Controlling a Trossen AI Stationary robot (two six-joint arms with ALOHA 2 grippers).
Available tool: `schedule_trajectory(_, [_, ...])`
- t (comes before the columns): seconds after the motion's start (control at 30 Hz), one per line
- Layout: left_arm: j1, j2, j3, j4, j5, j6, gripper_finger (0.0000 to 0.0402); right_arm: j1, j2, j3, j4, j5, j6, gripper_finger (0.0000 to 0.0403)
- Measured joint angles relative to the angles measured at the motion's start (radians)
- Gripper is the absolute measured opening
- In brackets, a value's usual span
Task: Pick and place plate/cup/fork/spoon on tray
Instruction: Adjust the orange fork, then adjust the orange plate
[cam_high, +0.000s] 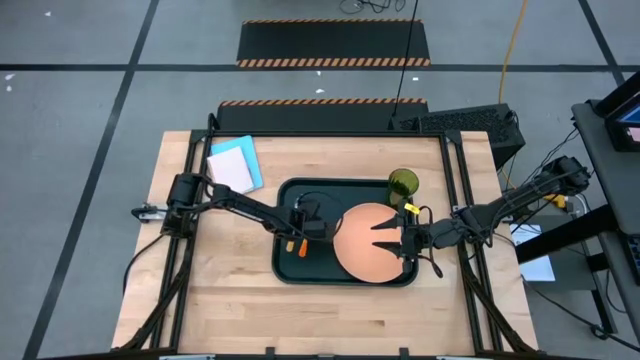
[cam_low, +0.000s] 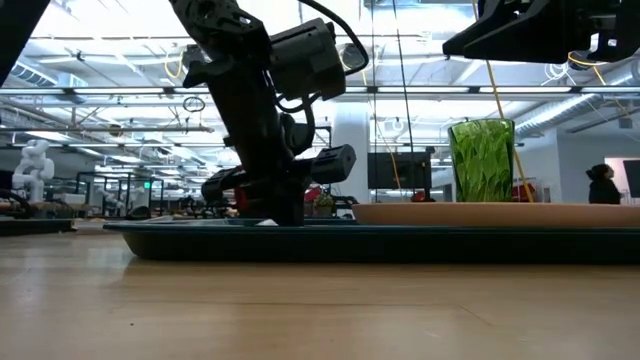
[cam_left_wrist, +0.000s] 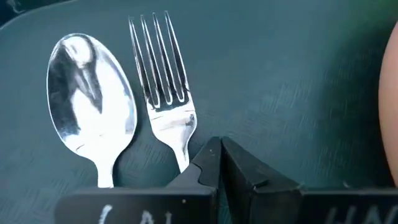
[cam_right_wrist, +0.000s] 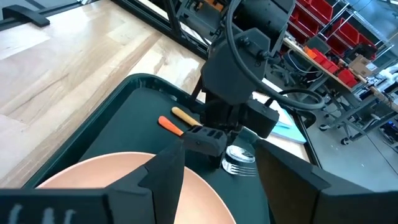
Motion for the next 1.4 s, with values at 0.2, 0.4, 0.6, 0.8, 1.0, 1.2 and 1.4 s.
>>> schedule_trajectory(0.2, [0.001,0.0,0.0,0.012,-0.028,-0.018,0.0014,0.0,0.0,0.0,0.0,0.0,0.0,0.0189])
schedule_trajectory(0.4, [-0.016,-0.068,0.0,0.191,-0.047,0.109,0.0014,0.0,0.0,0.0,0.002,0.0,0.0,0.0189])
schedule_trajectory(0.6, [-0.058,-0.089,0.008,0.444,-0.002,0.219,0.0014,0.0,0.0,0.0,0.003,0.0,-0.004,0.0189])
schedule_trajectory(0.8, [-0.08,-0.085,0.006,0.403,0.006,0.166,0.0014,0.0,0.0,0.0,0.005,0.0,-0.008,0.0189])
schedule_trajectory(1.0, [-0.093,-0.07,0.006,0.362,0.014,0.145,0.0014,0.0,0.0,0.0,0.004,0.0,-0.008,0.0189])
schedule_trajectory(1.2, [-0.085,-0.044,0.005,0.4,0.062,0.147,0.0014,0.0,0.0,0.0,0.004,-0.002,-0.008,0.0174])
schedule_trajectory(1.4, [-0.094,-0.018,0.008,0.488,0.059,0.166,0.0014,0.0,0.0,0.0,0.0,-0.003,-0.004,0.0116])
